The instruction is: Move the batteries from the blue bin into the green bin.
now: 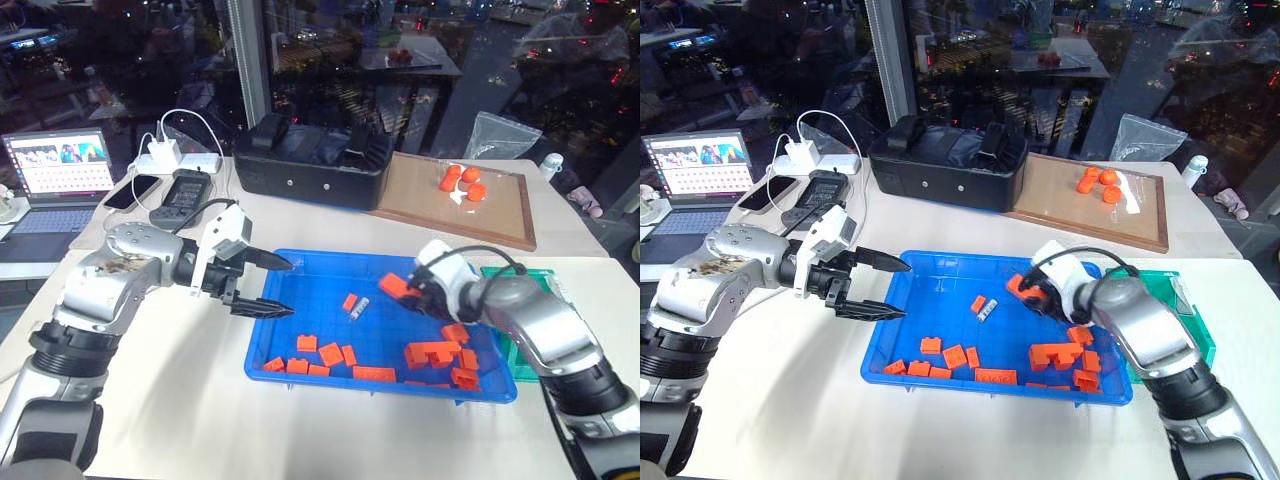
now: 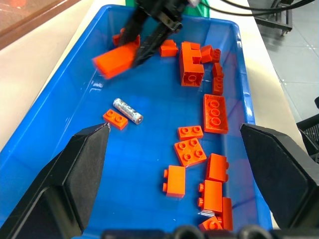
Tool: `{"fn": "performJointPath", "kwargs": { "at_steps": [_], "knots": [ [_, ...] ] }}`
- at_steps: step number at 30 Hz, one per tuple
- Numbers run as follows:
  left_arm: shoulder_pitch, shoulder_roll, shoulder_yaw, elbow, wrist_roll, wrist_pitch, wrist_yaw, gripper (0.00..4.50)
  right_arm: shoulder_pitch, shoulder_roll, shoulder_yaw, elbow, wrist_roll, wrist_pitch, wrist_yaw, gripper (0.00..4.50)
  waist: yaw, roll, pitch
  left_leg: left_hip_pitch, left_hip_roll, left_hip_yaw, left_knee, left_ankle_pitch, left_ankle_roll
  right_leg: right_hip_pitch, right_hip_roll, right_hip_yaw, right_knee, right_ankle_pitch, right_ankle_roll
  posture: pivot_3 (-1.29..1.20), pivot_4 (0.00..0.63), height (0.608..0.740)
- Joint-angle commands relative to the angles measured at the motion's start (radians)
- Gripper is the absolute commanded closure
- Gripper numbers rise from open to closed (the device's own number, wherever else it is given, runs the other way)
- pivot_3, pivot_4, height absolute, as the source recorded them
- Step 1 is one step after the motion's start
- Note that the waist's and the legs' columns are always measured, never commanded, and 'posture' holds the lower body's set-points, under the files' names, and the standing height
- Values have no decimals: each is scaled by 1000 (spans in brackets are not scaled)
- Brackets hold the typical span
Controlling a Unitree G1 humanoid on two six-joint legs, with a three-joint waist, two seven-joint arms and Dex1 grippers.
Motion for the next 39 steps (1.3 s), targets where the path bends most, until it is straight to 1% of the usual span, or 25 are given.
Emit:
{"fn": "performJointPath", "kwargs": {
  "at_steps": [1, 2, 3, 6, 11, 13, 17, 23, 28, 29, 31, 34, 35, 37, 39],
  "knots": [
    [-33, -3, 3, 2, 4, -26, -13, 0, -28, -2, -50, -32, 6, -8, -2, 1782, -6, 0, 0, 0, 0, 0, 0, 0, 0, 0, 0, 1, 0, 0, 0, 0, 150, 738],
    [-35, -4, 1, 5, 6, -28, -16, 0, -35, 8, -58, -35, 11, -6, -4, 1427, -8, 0, 0, 1, 0, -1, 0, 0, 0, 0, 1, 1, 0, 0, 0, 0, 150, 738],
    [-36, -5, -1, 9, 8, -31, -18, 0, -42, 16, -56, -37, 10, -15, -5, 1164, -8, 0, 0, 1, 0, -2, 0, 0, 0, 0, 1, 1, 0, 0, 0, 0, 150, 738],
    [-41, -8, -4, 18, 10, -35, -21, 0, -62, 44, -39, -37, -11, -57, -21, 60, -6, 0, 0, 1, 0, -2, 0, 0, 0, 0, 1, 1, 1, 0, 0, 0, 150, 738],
    [-43, -8, -4, 19, 11, -33, -23, 0, -88, 181, -31, -13, 30, -23, -42, 60, -3, 0, 0, 1, 0, -1, 0, 0, 0, 0, 1, 1, 0, 0, 0, 0, 150, 738],
    [-33, -2, 2, 7, 6, -24, -20, 0, -81, 215, 0, 3, 21, -35, -46, 60, -1, 0, 0, 1, 0, -1, 0, 0, 0, 0, 1, 1, 0, 0, 0, 0, 150, 738],
    [-14, 14, 16, -14, 0, -13, -12, 0, -86, 275, 15, 34, 17, -42, -61, 60, -2, 0, 0, 0, 0, -1, 0, 0, 0, 0, 1, 1, 0, 0, 0, 0, 150, 738],
    [-3, 26, 20, -26, 1, -11, -4, 0, -87, 304, 42, 99, -11, -71, -71, 60, -2, 0, 0, 0, 0, 0, 0, 0, 0, 0, 1, 1, 1, 0, 0, 0, 150, 738],
    [-6, 17, 18, -6, 14, -16, 20, 0, -68, 328, 60, 185, -45, -149, -77, 60, -3, 0, 0, 1, 0, 0, 0, 0, 0, 0, 1, 0, 1, 0, 0, 0, 150, 738],
    [-4, 18, 16, -4, 17, -18, 22, 0, -61, 336, 54, 194, -49, -167, -82, 456, -3, 0, 0, 1, 0, 0, 0, 0, 0, 0, 1, 0, 1, 0, 0, 0, 150, 738],
    [0, 21, 14, -4, 18, -20, 24, 0, -55, 343, 48, 205, -53, -192, -82, 746, -4, 0, 0, 1, 0, 0, 0, 0, 0, 0, 1, 0, 1, 0, 0, 0, 150, 738],
    [6, 24, 16, -8, 20, -21, 22, 0, -51, 329, 54, 183, -57, -221, -63, 1863, -3, 0, 0, 1, 0, 0, 0, 0, 0, 0, 1, 0, 1, 0, 0, 0, 150, 738],
    [6, 23, 16, -6, 22, -22, 22, 0, -51, 314, 53, 164, -57, -219, -53, 2029, -3, 0, 0, 1, 0, 0, 0, 0, 0, 0, 1, 0, 1, 0, 0, 0, 150, 738],
    [4, 21, 15, -4, 24, -23, 22, 0, -54, 291, 33, 130, -47, -201, -40, 2031, -1, 0, 0, 1, 0, 0, 0, 0, 0, 0, 1, 0, 1, 0, 0, 0, 150, 738],
    [-4, 11, 14, 3, 22, -25, 22, 0, -64, 258, -13, 88, -27, -181, -28, 2031, -1, 0, 0, 1, 0, 0, 0, 0, 0, 0, 1, 0, 1, 0, 0, 0, 150, 738]
  ]
}}
